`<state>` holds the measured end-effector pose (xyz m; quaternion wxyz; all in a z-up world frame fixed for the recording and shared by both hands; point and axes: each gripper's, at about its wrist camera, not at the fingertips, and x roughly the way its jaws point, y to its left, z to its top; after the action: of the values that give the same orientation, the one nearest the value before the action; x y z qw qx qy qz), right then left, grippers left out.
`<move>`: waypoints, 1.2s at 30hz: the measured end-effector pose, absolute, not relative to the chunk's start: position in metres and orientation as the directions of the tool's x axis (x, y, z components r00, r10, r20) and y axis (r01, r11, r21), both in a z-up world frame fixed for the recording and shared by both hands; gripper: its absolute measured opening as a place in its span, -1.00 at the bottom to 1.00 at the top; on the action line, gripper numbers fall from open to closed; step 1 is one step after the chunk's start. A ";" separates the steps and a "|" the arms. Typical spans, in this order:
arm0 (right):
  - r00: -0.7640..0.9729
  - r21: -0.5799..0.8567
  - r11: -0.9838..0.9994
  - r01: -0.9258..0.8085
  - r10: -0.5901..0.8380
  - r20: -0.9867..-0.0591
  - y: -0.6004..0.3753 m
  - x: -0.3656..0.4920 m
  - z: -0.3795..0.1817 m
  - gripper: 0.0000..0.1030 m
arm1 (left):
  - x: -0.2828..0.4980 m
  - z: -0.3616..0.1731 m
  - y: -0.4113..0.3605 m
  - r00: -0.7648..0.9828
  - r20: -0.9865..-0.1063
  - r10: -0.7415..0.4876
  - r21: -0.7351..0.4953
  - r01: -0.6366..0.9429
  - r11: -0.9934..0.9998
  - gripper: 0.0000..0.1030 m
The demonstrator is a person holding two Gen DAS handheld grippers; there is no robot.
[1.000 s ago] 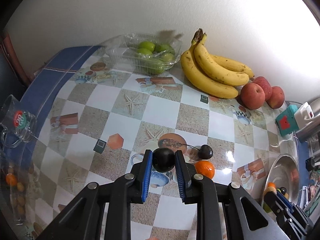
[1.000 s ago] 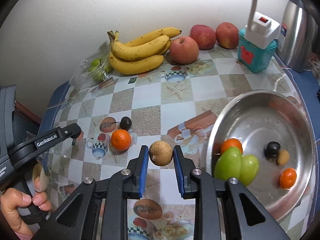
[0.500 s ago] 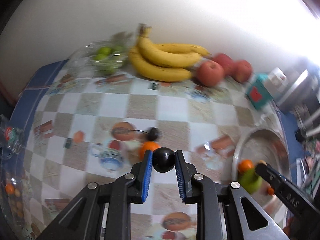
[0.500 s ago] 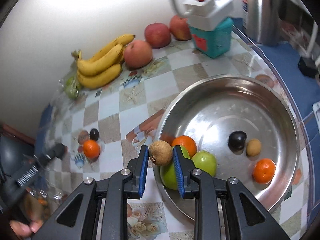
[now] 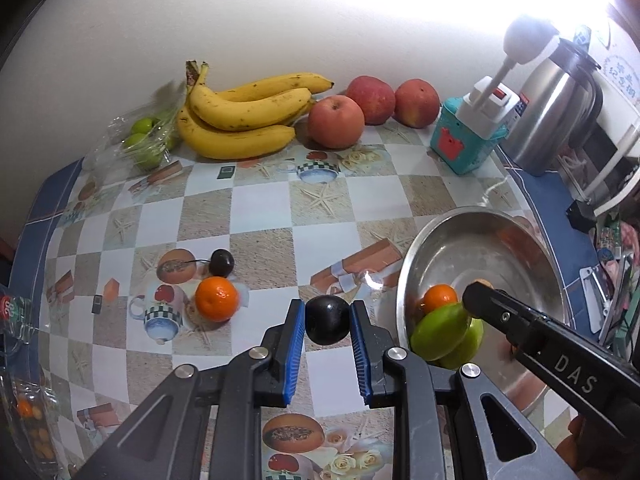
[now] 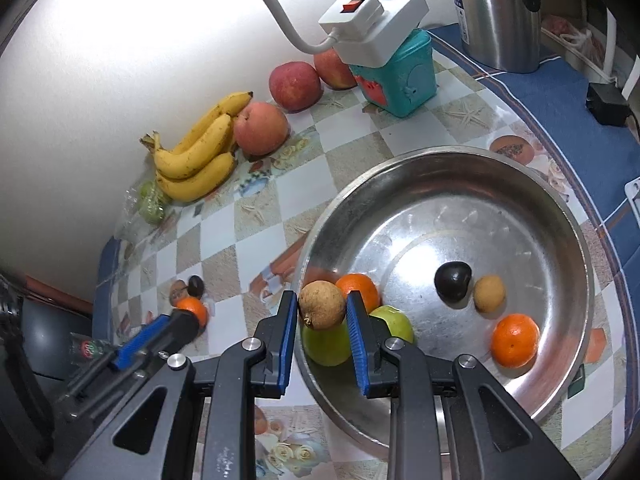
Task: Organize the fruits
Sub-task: 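Carry the tan fruit and dark fruit over the steel plate, then open the right tool to drop the tan fruit while the left tool releases the dark fruit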
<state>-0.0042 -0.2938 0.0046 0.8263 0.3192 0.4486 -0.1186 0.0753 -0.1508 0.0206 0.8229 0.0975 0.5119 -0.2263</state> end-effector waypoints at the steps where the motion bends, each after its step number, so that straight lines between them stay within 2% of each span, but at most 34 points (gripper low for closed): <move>1: 0.571 0.422 0.768 0.482 0.090 -0.816 -0.294 -0.004 0.005 -0.49 | 0.075 0.020 -0.152 0.373 -0.887 -0.272 -0.070 0.473 0.878 -0.52; 5: 0.589 0.436 0.754 0.491 0.082 -0.804 -0.302 -0.009 0.009 -0.49 | 0.071 0.021 -0.155 0.369 -0.888 -0.275 -0.071 0.482 0.873 -0.52; 9: 0.536 0.360 0.724 0.589 -0.016 -0.844 -0.323 -0.023 0.005 -0.49 | 0.063 0.020 -0.165 0.340 -0.890 -0.305 -0.096 0.513 0.853 -0.52; 22: 0.505 0.352 0.595 0.722 -0.105 -0.857 -0.374 -0.063 -0.004 -0.49 | 0.014 0.012 -0.225 0.208 -0.905 -0.371 -0.146 0.668 0.730 -0.52; 36: 0.455 0.330 0.557 0.762 -0.099 -0.885 -0.385 -0.064 -0.026 -0.48 | -0.001 -0.021 -0.244 0.081 -0.938 -0.337 -0.195 0.678 0.708 -0.52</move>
<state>-0.0643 -0.3850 -0.0263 0.7651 0.3772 0.4394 -0.2816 -0.0007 -0.2442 -0.0213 0.7203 0.1476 0.5791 -0.3523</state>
